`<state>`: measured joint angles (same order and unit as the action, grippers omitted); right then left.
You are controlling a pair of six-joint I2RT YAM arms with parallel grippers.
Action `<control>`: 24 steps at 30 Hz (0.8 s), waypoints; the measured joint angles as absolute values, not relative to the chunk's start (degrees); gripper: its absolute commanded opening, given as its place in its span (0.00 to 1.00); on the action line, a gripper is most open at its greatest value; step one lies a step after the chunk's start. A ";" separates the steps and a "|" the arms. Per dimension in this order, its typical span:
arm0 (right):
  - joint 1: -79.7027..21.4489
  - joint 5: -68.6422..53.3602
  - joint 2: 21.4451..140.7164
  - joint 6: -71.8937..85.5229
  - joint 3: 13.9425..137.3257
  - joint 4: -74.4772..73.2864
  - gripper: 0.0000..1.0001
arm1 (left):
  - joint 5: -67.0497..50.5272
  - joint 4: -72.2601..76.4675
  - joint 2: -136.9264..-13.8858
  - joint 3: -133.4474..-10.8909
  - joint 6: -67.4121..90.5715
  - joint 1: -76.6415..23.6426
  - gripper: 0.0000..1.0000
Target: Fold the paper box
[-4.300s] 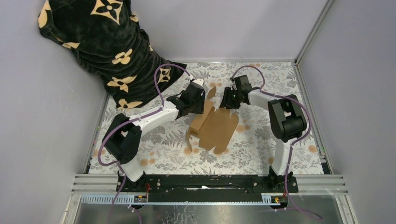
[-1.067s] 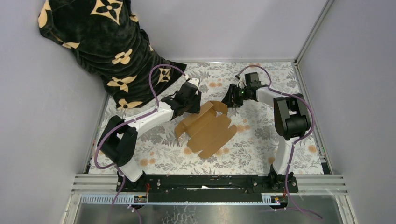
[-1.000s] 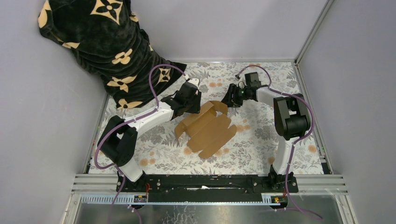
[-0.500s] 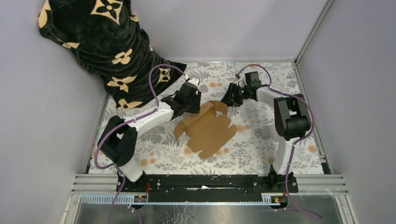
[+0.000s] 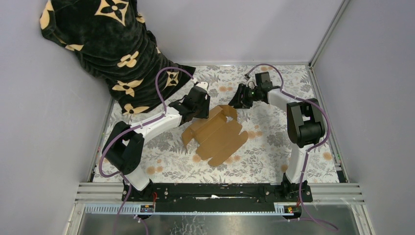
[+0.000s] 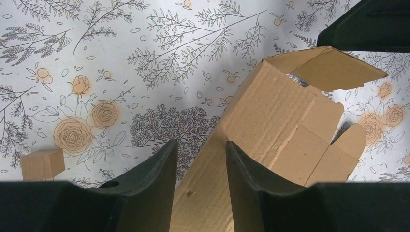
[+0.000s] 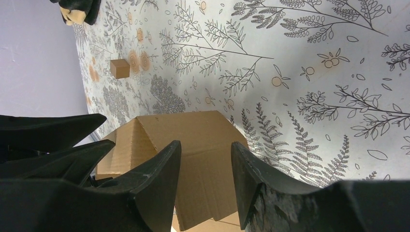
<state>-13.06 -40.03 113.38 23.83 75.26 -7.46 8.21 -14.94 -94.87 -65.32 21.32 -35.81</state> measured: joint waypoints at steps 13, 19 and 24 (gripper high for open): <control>-13.41 -40.03 108.99 23.99 69.06 -6.31 0.50 | 8.21 -14.96 -94.87 -65.32 21.34 -35.57 0.47; -13.41 -40.03 108.18 24.10 66.15 -5.10 0.50 | 8.16 -14.98 -94.87 -65.32 21.34 -35.57 0.47; -13.41 -40.14 107.26 24.27 63.81 -3.31 0.50 | 8.14 -14.98 -94.87 -65.32 21.39 -35.64 0.47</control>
<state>-13.41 -40.14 107.26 24.27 63.81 -3.31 8.14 -14.98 -94.87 -65.32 21.39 -35.64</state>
